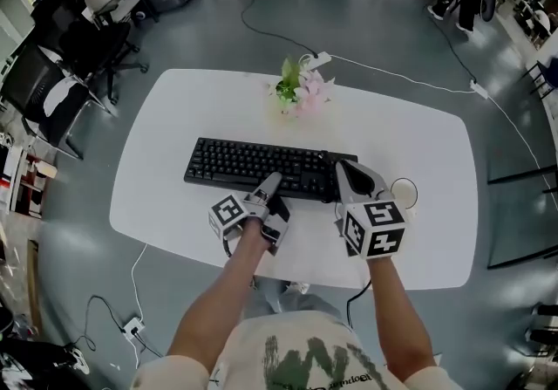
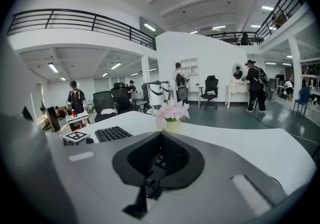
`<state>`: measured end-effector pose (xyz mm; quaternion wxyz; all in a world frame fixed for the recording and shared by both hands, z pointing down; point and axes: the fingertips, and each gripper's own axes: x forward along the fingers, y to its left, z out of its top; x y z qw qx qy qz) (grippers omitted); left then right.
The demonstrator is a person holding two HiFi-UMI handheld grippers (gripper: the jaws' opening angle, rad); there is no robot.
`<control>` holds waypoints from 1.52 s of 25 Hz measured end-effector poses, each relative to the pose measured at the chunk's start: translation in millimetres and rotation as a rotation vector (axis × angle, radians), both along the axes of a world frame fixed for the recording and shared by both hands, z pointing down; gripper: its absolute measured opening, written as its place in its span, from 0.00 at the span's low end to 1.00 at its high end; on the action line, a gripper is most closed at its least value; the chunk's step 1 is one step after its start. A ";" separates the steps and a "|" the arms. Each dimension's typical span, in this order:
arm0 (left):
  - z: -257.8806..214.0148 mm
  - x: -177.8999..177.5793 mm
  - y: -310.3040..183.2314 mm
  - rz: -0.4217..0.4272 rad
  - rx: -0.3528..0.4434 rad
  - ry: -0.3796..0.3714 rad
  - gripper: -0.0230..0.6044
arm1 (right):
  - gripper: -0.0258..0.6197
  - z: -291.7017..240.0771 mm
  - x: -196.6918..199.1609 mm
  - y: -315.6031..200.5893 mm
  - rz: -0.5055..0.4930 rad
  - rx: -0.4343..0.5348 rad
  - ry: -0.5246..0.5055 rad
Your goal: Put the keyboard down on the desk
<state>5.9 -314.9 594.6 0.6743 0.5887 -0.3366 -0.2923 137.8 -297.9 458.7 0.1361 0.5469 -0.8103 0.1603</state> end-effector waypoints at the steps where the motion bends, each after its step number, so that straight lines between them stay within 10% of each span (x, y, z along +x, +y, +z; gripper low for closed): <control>1: -0.2 0.1 -0.8 -0.001 0.000 0.001 0.18 | 0.04 0.1 0.0 -0.3 -0.002 -0.001 0.000; 13: 6.3 -0.9 1.4 0.003 -0.045 -0.029 0.19 | 0.04 6.3 -8.4 2.3 -0.025 -0.018 -0.009; 38: 11.6 -4.0 -9.0 -0.052 -0.256 -0.088 0.54 | 0.04 4.5 -12.6 2.1 -0.034 -0.021 -0.014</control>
